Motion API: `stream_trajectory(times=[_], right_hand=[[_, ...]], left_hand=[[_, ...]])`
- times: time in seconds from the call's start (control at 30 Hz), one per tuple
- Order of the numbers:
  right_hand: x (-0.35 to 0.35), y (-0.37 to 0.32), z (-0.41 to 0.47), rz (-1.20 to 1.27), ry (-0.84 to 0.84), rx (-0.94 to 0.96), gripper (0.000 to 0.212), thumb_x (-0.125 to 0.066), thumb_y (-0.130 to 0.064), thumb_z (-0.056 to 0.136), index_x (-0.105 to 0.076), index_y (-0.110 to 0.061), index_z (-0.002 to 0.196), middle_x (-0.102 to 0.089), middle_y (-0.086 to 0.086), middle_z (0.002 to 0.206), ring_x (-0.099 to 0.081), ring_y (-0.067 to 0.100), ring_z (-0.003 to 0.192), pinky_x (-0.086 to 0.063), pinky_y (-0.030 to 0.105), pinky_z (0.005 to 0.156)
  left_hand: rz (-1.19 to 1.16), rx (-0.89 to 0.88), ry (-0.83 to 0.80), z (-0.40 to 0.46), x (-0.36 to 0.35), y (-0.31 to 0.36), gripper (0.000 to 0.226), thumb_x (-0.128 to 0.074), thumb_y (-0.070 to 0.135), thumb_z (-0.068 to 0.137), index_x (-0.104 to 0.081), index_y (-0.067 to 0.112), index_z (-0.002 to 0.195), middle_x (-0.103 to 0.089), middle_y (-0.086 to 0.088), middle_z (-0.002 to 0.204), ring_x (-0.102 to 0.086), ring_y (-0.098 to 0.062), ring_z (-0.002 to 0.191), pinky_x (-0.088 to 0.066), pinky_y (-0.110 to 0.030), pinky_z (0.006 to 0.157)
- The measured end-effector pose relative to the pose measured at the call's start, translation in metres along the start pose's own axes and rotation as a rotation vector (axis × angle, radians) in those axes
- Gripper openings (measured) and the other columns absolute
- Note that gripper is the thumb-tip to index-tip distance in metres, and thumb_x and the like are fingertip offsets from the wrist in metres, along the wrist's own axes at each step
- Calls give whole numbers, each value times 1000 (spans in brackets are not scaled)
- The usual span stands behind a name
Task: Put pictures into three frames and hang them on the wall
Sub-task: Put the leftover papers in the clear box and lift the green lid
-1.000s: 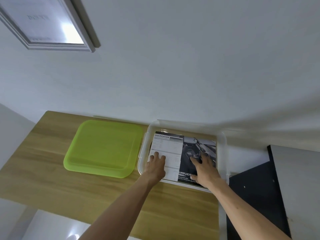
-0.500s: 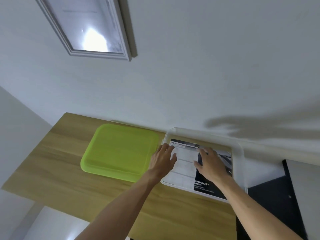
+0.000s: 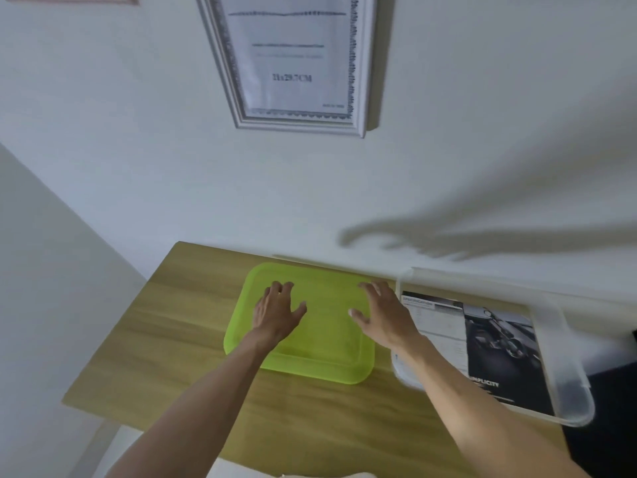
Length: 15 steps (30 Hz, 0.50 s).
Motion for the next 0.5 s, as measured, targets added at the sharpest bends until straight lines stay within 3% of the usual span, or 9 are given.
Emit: stream_trajectory(times=[0.13, 0.37, 0.5], right_hand=[[-37, -21, 8, -3, -113, -134, 74, -53, -49, 97, -22, -14, 154, -25, 13, 155, -35, 30, 140, -45, 41, 106], [-80, -16, 13, 50, -189, -563, 96, -55, -50, 96, 5, -3, 155, -8, 25, 158, -17, 40, 147, -33, 47, 113], [-90, -7, 16, 155, -143, -674, 104, -64, -51, 89, -2, 2, 154, -19, 25, 156, -22, 39, 146, -32, 44, 114]], left_hand=[[-18, 114, -87, 0, 0, -55, 68, -59, 52, 88, -41, 13, 142, -44, -10, 141, -44, -27, 128, -44, -42, 97], [-22, 306, -200, 7, -8, -124, 83, -65, 58, 82, -35, 10, 142, -36, -14, 145, -36, -32, 134, -41, -47, 101], [-95, 383, -245, 13, -14, -140, 84, -71, 55, 79, -39, 5, 138, -32, -15, 147, -34, -33, 134, -42, -48, 99]])
Point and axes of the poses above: each hand's wrist, its own z-axis towards the middle knuckle, its own x-axis out of the back of the hand, y = z × x, the point moved 3 cm from there along z, towards the middle knuckle
